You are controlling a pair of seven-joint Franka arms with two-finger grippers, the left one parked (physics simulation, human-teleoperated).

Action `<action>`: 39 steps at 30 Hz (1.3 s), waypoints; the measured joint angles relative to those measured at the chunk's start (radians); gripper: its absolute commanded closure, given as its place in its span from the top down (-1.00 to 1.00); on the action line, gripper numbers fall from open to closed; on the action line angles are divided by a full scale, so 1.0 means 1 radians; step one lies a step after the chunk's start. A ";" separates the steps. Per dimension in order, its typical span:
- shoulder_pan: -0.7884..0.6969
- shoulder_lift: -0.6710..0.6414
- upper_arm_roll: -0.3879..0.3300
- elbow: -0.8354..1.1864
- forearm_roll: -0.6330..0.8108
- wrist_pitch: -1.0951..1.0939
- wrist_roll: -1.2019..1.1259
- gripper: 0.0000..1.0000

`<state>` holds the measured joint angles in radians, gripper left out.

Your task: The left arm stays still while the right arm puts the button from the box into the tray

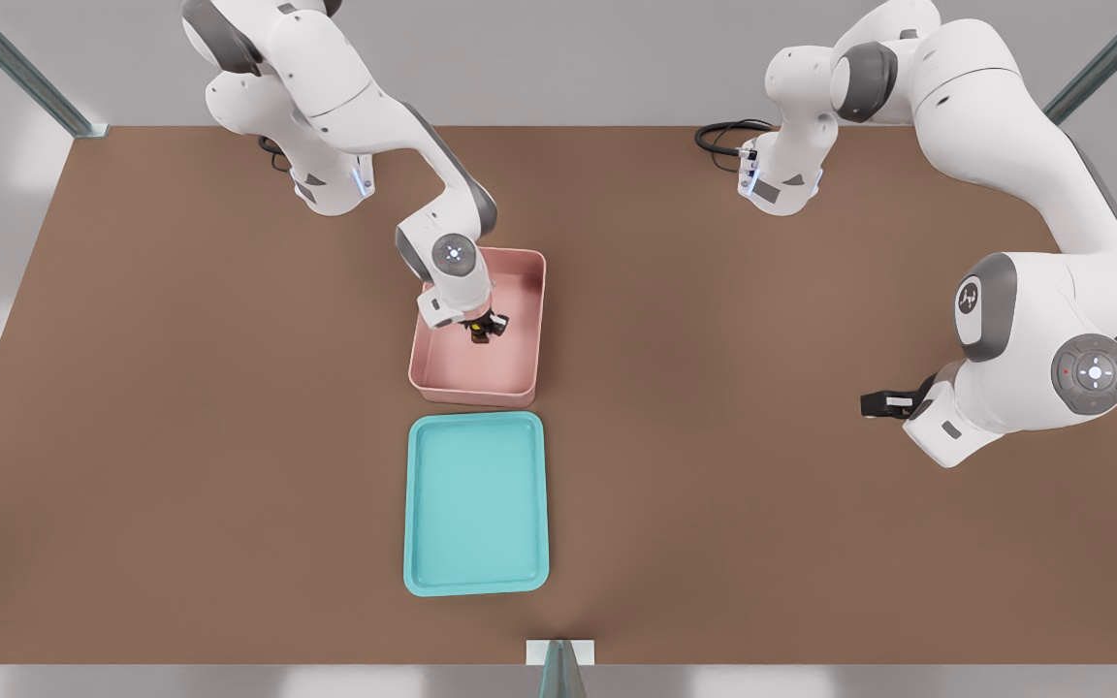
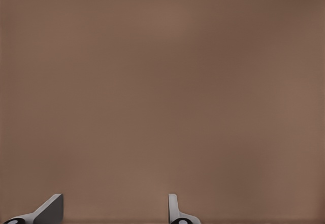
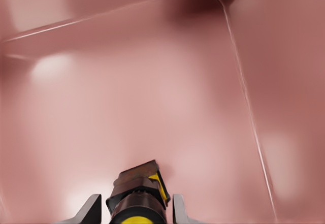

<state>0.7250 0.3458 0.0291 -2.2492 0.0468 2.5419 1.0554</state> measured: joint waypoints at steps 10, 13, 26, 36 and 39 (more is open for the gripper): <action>-0.006 -0.076 -0.003 0.007 0.006 -0.019 0.018 -0.20; -0.011 -0.139 -0.013 0.030 0.006 -0.060 0.021 -0.19; -0.214 0.197 -0.032 0.832 -0.057 -0.418 0.027 -0.18; -0.240 0.573 -0.040 1.200 -0.069 -0.502 0.018 -0.17; -0.241 0.594 -0.042 1.218 -0.071 -0.496 0.017 1.00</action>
<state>0.4843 0.9401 -0.0134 -1.0312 -0.0246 2.0459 1.0721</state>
